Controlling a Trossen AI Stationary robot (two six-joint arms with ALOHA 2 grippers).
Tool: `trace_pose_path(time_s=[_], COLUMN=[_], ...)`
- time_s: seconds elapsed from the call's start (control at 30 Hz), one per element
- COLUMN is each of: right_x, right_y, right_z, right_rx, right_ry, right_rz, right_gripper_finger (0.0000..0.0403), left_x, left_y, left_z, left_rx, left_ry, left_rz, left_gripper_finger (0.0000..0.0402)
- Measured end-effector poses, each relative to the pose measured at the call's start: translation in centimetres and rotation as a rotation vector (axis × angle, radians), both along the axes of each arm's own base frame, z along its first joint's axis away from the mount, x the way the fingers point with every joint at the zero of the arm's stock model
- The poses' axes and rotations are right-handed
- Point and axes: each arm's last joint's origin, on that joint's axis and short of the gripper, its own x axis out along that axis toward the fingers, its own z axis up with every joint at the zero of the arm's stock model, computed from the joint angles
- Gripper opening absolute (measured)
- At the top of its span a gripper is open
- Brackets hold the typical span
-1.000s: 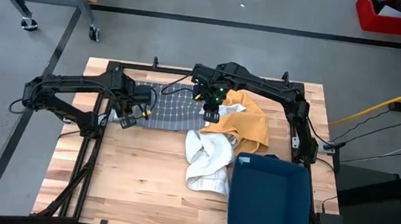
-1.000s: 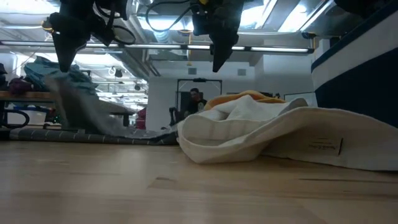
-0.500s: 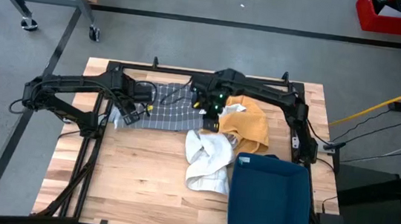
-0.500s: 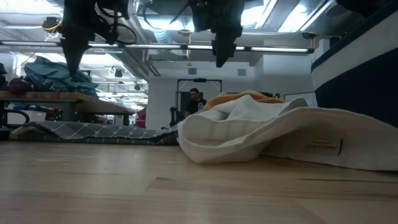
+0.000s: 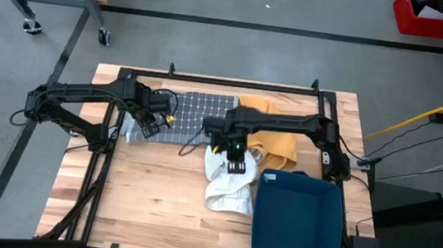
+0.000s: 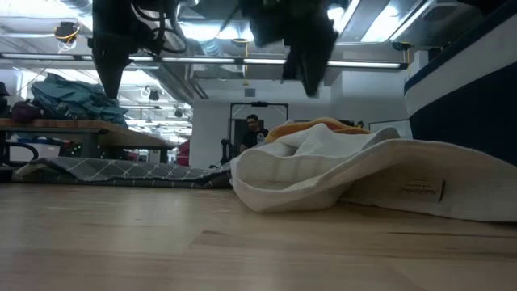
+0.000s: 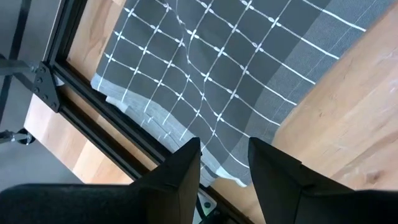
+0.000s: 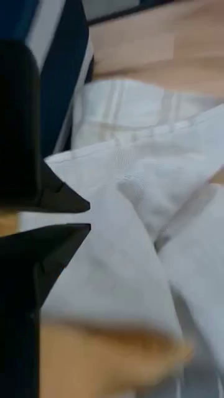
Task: Fold towel
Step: Fold the gray towel
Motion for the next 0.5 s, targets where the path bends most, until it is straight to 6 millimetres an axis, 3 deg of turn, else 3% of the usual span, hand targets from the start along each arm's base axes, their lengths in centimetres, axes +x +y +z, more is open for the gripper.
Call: trace_pose_path(time_s=[0.1, 0.2, 0.37, 0.5], right_x=[0.0, -0.1, -1.3, -2.8], right_y=[0.3, -0.1, -2.3, -5.1], right_z=[-2.3, -4.0, -6.6, -8.3], right_rx=[-0.023, -0.082, -0.153, -0.148], right_ry=[0.021, 0.024, 0.119, 0.208], right_rz=[0.009, 0.002, -0.042, -0.11], right_gripper_finger=[0.0007, 0.001, 0.0004, 0.0008], left_x=[0.0, 0.0, 0.0, 0.0], left_y=[0.0, 0.0, 0.0, 0.0], left_z=[0.0, 0.0, 0.0, 0.0], left_rx=[0.0, 0.0, 0.0, 0.0], left_ry=[0.0, 0.0, -0.001, -0.001], left_rz=[0.0, 0.0, 0.004, 0.005], left_gripper_finger=[0.0127, 0.0127, 0.0127, 0.0127])
